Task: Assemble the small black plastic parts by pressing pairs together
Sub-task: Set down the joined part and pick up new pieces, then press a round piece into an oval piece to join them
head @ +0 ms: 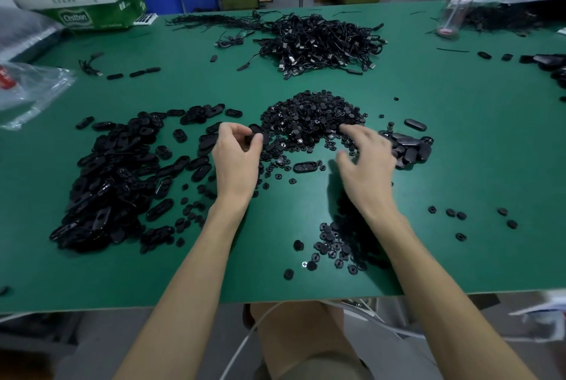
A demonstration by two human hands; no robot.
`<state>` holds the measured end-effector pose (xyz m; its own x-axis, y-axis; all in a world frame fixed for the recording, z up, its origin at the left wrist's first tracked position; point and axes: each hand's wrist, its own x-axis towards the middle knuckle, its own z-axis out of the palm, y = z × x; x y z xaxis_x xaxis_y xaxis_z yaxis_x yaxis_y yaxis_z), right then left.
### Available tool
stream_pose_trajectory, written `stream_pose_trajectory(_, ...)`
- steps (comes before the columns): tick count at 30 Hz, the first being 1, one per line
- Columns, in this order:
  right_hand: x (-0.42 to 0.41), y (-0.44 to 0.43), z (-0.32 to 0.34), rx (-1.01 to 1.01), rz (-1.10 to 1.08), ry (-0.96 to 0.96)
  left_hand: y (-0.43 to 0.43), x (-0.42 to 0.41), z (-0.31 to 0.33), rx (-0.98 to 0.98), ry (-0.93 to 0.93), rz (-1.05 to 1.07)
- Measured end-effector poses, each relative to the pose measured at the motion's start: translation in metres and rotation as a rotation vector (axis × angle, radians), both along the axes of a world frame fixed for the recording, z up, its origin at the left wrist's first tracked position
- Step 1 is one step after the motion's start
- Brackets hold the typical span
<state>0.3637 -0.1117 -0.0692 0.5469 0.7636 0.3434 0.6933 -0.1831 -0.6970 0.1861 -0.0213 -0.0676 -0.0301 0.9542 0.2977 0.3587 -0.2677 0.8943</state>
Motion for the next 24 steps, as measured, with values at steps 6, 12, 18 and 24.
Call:
stream_pose_trajectory(6, 0.000, 0.002, -0.010, -0.217, 0.118, -0.180, -0.011, 0.011, 0.003, -0.190, -0.300, -0.320)
stream_pose_trajectory(12, 0.001, 0.002, -0.009, -0.154, 0.107, -0.110, -0.020, 0.019, 0.000, -0.268, -0.338, -0.505)
stream_pose_trajectory(18, 0.000, 0.000, -0.007, -0.088, 0.112, -0.047, -0.023, 0.020, -0.001, -0.309, -0.371, -0.615)
stream_pose_trajectory(24, -0.003, -0.003, -0.002, 0.073, 0.078, 0.151, -0.023, 0.022, -0.003, -0.308, -0.356, -0.637)
